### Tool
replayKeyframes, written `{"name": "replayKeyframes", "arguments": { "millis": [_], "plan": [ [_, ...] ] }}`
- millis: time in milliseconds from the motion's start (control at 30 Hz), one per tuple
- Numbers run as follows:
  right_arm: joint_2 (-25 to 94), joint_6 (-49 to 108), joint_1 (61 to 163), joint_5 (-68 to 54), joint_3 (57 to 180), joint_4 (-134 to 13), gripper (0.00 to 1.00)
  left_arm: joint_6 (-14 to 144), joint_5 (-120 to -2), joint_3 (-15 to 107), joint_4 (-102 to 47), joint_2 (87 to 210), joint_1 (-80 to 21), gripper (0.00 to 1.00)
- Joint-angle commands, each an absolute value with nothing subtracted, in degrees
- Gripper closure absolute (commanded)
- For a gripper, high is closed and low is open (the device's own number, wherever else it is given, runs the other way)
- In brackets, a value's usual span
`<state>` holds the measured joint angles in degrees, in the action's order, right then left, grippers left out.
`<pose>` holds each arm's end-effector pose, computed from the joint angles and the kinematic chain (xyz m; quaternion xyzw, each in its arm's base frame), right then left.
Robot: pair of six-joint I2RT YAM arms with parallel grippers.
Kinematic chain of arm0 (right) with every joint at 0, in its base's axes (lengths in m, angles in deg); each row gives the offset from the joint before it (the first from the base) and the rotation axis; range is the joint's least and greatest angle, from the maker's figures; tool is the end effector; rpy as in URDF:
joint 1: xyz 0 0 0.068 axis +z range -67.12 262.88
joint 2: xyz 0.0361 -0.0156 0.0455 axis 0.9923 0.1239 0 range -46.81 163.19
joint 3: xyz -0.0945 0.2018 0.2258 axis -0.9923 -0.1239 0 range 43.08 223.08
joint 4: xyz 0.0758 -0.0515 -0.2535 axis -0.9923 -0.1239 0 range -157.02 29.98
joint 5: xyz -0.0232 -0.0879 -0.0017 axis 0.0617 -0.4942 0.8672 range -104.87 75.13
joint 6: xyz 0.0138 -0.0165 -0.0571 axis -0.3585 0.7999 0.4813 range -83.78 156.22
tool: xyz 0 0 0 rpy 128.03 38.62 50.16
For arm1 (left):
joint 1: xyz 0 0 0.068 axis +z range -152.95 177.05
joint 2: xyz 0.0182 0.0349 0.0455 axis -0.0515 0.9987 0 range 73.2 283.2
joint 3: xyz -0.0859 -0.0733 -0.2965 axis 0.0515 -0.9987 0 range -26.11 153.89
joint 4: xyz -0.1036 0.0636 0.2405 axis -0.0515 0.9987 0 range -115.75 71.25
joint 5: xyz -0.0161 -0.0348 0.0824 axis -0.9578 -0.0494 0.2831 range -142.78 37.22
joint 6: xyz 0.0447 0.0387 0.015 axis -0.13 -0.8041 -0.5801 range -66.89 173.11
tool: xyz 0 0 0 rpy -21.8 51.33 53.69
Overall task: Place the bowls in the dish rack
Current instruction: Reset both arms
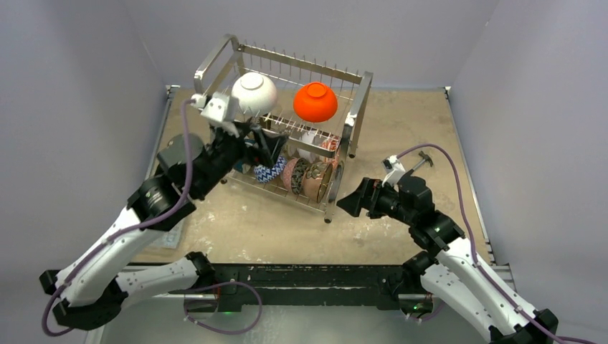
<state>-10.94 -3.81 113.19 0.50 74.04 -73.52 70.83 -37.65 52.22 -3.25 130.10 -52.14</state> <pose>0.1137 0.0805 0.2958 -0.0099 0.8076 0.4225 0.4114 0.1287 -0.1306 0.5192 0.1031 0.7060 -0.3044 0.6311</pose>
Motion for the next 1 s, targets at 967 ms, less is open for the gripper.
{"name": "replayKeyframes", "arguments": {
  "millis": [967],
  "plan": [
    [0.53, 4.75, 92.42, -15.05, 71.4, -60.2, 0.01, 83.36, -46.69, 5.22, -14.89, 118.46, -10.38, 0.01]
  ]
}}
